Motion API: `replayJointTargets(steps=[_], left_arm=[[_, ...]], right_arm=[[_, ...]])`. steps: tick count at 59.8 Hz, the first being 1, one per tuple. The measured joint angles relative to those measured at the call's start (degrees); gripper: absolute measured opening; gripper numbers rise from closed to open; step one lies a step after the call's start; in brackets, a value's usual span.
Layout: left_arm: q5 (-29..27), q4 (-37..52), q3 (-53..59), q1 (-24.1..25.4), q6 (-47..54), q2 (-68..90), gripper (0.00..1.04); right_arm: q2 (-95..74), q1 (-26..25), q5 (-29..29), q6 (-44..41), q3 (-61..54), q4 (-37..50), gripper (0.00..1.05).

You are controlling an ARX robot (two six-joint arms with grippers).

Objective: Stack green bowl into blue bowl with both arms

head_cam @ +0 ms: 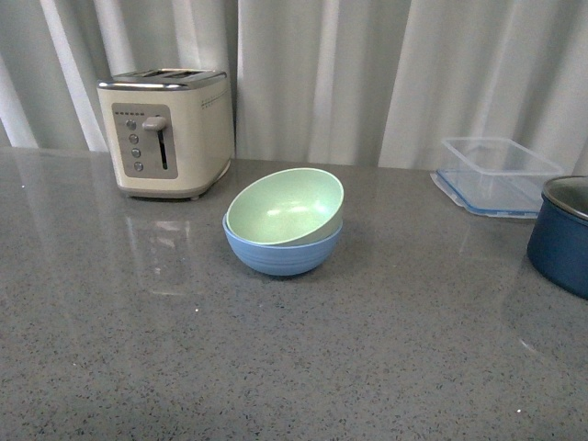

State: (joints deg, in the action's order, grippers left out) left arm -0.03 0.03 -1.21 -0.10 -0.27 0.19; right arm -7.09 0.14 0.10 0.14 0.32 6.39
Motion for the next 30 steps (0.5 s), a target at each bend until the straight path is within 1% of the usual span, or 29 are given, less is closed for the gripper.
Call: replayJointTargets(steps=[3,8,11,14,24,27,29,30], left_arm=[[0.00,0.00,0.00,0.00,0.00,-0.02,0.98],[0.00,0.00,0.00,0.00,0.00,0.00,0.98],[0.02,0.00,0.00,0.00,0.00,-0.02,0.98],[0.00,0.00,0.00,0.00,0.00,-0.02,0.98],[0.00,0.00,0.00,0.00,0.00,0.00,0.98],[0.00,0.00,0.00,0.00,0.00,0.00,0.98],[0.00,0.00,0.00,0.00,0.00,0.00,0.98],[0.00,0.00,0.00,0.00,0.00,0.00,0.98]], right_arm=[[3.80,0.00,-0.11,-0.02,0.00,-5.03,0.01],[6.58,0.00,-0.09,-0.02,0.00,-6.03,0.01],[6.80,0.00,-0.11,-0.09,0.00,-6.27,0.11],[6.80,0.00,-0.11,-0.09,0.00,-6.29,0.18],[6.80,0.00,-0.11,-0.09,0.00,-6.36,0.48],[6.80,0.00,-0.11,-0.09,0.00,-6.36,0.55],[6.80,0.00,-0.11,-0.11,0.00,-6.36,0.63],[6.80,0.00,-0.11,-0.09,0.00,-6.36,0.64]])
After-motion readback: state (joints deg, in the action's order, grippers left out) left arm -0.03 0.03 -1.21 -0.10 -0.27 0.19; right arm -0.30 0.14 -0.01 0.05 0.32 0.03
